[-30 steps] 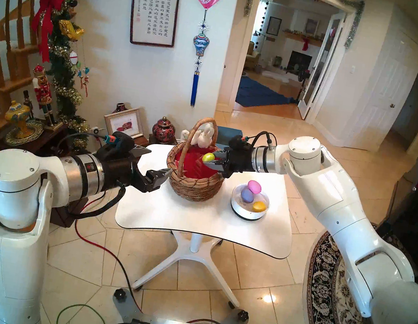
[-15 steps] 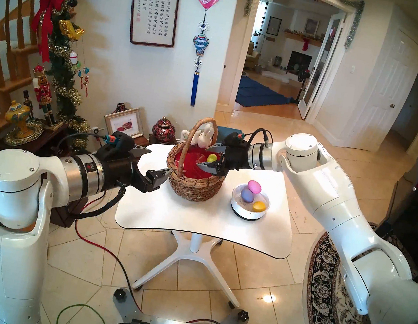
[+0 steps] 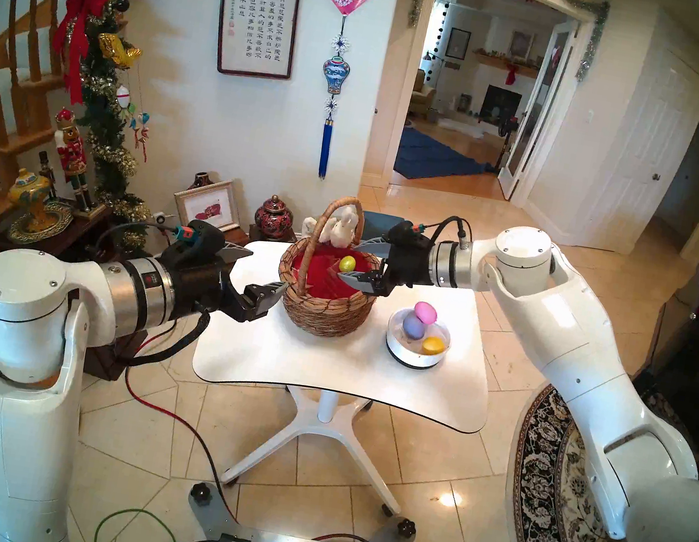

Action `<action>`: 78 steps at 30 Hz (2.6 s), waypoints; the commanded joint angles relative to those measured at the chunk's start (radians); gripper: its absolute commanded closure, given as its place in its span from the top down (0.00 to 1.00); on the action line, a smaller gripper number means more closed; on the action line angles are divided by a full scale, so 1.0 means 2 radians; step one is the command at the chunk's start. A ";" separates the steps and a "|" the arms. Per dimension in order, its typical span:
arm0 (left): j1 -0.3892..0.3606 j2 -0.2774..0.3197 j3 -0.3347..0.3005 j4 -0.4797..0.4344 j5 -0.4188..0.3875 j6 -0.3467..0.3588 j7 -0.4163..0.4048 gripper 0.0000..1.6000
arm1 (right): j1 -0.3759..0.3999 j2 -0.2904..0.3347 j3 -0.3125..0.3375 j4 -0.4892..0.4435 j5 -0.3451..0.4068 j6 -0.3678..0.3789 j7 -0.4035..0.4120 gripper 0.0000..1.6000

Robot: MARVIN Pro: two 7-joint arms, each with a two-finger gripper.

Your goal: Put easter egg into basket

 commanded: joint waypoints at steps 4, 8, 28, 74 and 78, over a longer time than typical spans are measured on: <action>-0.001 0.000 0.001 -0.002 0.000 0.000 0.000 1.00 | -0.069 0.066 0.073 -0.052 0.021 0.014 0.006 0.96; -0.001 0.000 0.001 -0.002 0.000 0.000 0.000 1.00 | -0.102 0.093 0.098 -0.073 0.035 0.017 0.002 0.96; -0.001 0.000 0.001 -0.003 0.000 0.000 0.000 1.00 | -0.216 0.130 0.160 -0.140 0.083 0.047 -0.089 0.92; -0.001 0.000 0.001 -0.003 0.000 0.000 0.000 1.00 | -0.139 0.120 0.116 -0.065 0.039 0.091 -0.086 0.88; -0.001 0.000 0.001 -0.003 0.000 0.000 0.000 1.00 | -0.127 0.114 0.109 -0.049 0.032 0.090 -0.080 0.87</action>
